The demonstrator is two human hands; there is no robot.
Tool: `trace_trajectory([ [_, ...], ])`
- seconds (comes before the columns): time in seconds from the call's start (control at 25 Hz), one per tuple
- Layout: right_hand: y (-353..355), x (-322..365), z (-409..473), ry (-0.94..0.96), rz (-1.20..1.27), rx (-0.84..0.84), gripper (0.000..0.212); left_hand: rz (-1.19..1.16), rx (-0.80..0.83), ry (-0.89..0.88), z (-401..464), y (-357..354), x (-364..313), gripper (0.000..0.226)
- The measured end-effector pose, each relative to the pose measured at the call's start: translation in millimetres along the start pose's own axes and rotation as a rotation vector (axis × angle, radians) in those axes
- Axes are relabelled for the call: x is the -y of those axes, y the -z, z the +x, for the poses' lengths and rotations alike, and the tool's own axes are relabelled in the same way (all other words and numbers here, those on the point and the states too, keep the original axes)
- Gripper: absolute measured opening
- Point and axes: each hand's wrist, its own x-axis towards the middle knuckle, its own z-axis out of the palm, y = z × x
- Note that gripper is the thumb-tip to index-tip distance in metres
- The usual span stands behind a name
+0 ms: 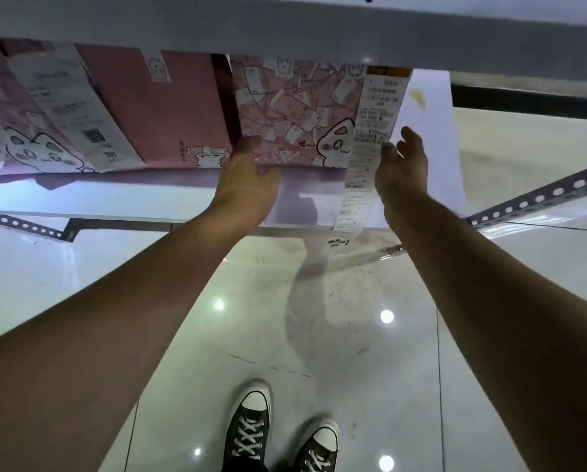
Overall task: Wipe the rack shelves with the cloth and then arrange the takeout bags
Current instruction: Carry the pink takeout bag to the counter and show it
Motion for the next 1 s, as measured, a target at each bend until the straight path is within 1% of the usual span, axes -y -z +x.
trace_trajectory([
  [0.12,-9.0,6.5,18.7,-0.016,-0.022,-0.031,0.043,0.027,-0.008,0.006,8.7,0.8,2.3,0.053],
  [0.28,-13.0,7.6,28.2,-0.006,0.016,-0.103,0.02,0.053,-0.027,0.003,20.2,2.8,4.3,0.053],
  [0.4,-4.3,-0.8,22.3,0.038,0.083,-0.146,0.016,0.066,-0.043,0.015,23.0,1.3,5.0,0.059],
  [0.48,5.5,-9.3,14.8,0.029,0.143,-0.147,0.014,0.081,-0.031,0.048,21.8,-1.6,5.5,0.066],
  [0.56,17.5,-16.8,5.8,0.008,0.209,-0.132,0.014,0.068,-0.016,0.065,19.2,-4.9,4.0,0.068],
  [0.76,38.3,-21.8,-24.1,0.024,0.236,-0.004,0.013,-0.065,-0.004,0.044,-0.4,1.3,-1.2,0.055],
  [0.88,48.4,-18.4,-51.0,-0.025,0.201,-0.021,0.014,-0.097,-0.015,0.08,-27.7,13.7,1.0,0.047],
  [1.0,61.4,-16.5,-89.0,-0.098,0.246,-0.02,0.013,-0.085,-0.01,0.106,-69.2,22.3,-0.9,0.039],
])
